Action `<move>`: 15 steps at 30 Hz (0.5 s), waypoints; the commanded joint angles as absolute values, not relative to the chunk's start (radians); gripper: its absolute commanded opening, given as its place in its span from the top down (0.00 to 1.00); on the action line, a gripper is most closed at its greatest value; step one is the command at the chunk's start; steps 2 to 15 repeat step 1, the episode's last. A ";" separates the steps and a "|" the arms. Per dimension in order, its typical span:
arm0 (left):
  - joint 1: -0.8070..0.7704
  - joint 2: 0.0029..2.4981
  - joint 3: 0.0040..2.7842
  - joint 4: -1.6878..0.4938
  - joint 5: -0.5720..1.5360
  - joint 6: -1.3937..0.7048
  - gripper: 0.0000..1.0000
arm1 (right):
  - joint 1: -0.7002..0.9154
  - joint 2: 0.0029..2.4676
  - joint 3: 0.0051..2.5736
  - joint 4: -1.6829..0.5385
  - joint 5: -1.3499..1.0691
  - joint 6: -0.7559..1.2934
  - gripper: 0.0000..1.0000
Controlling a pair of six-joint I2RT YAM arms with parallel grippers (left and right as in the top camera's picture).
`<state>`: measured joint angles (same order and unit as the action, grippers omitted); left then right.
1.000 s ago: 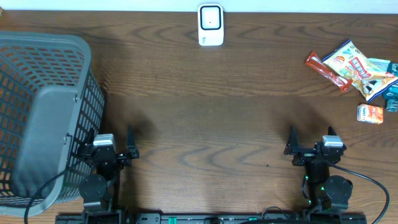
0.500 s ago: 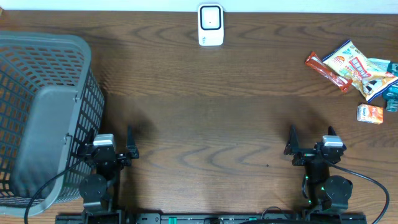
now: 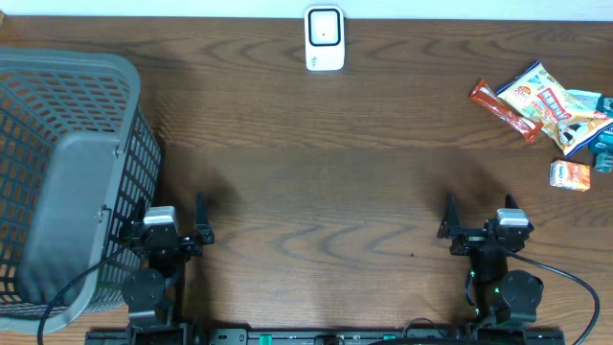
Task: Scan the item barcode
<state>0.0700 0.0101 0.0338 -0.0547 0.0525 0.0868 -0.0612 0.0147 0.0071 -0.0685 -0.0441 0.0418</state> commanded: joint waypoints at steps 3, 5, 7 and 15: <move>0.066 0.004 0.004 -0.068 0.036 0.101 0.02 | -0.055 0.011 0.006 -0.073 -0.032 0.051 0.01; 0.066 0.004 0.004 -0.068 0.036 0.101 0.02 | -0.055 0.011 0.006 -0.073 -0.032 0.051 0.01; 0.066 0.004 0.004 -0.068 0.036 0.101 0.02 | -0.055 0.011 0.006 -0.073 -0.032 0.051 0.01; 0.066 0.004 0.004 -0.068 0.036 0.101 0.02 | -0.055 0.011 0.006 -0.073 -0.032 0.051 0.01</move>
